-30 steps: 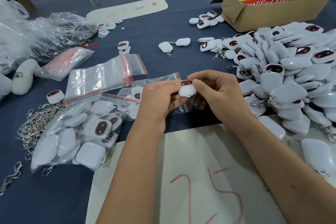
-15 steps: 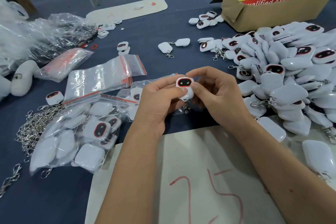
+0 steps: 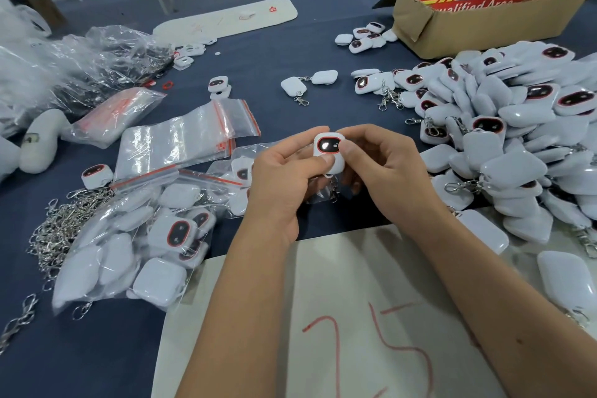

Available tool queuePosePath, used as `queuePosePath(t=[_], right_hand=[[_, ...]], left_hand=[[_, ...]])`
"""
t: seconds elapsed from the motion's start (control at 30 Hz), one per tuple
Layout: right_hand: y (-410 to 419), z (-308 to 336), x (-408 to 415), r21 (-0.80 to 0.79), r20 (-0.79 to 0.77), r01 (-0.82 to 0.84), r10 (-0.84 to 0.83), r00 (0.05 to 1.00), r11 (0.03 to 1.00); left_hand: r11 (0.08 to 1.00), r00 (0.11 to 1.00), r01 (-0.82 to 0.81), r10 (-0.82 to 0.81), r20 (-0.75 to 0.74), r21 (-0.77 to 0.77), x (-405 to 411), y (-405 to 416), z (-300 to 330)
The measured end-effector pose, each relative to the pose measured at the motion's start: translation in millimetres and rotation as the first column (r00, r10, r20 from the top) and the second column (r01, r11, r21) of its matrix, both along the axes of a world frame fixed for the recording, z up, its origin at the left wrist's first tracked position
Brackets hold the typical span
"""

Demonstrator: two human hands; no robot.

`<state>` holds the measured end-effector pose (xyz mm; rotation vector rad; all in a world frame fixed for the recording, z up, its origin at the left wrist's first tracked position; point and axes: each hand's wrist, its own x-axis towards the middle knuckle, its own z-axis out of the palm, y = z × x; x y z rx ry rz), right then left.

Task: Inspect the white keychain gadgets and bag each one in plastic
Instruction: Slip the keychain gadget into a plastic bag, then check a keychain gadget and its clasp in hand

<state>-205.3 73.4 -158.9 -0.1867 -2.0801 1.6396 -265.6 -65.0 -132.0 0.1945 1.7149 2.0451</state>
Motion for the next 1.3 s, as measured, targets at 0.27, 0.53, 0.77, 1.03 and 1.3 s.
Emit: queuePosePath(t=[0.27,0.53,0.77,1.03,1.3], right_hand=[[2.9,-0.4,-0.7,0.023,0.037,0.041,-0.042,0.998,0.999],[2.5,0.4,0.8,0.048,0.028,0.045,-0.046,0.999,0.998],[-0.5,3.8,1.4,-0.041,0.024,0.021,-0.020,0.999,0.999],[-1.2,3.8,2.2,-0.121,0.018,-0.003,0.005,1.000,0.993],[0.3,3.4,3.7,-0.115,0.000,-0.010,0.010,1.000,0.993]], left_hand=[[0.999,1.000,-0.029,0.029,0.005,-0.025,-0.9,0.9,-2.5],[0.994,0.983,-0.085,0.072,-0.170,-0.071,0.2,2.2,-4.8],[0.997,0.998,-0.062,0.061,-0.029,-0.048,0.4,3.2,-2.9],[0.999,0.997,-0.041,0.039,0.067,0.030,-1.3,0.6,-0.2],[0.999,0.998,-0.039,0.038,0.051,0.015,-1.9,-1.1,-0.2]])
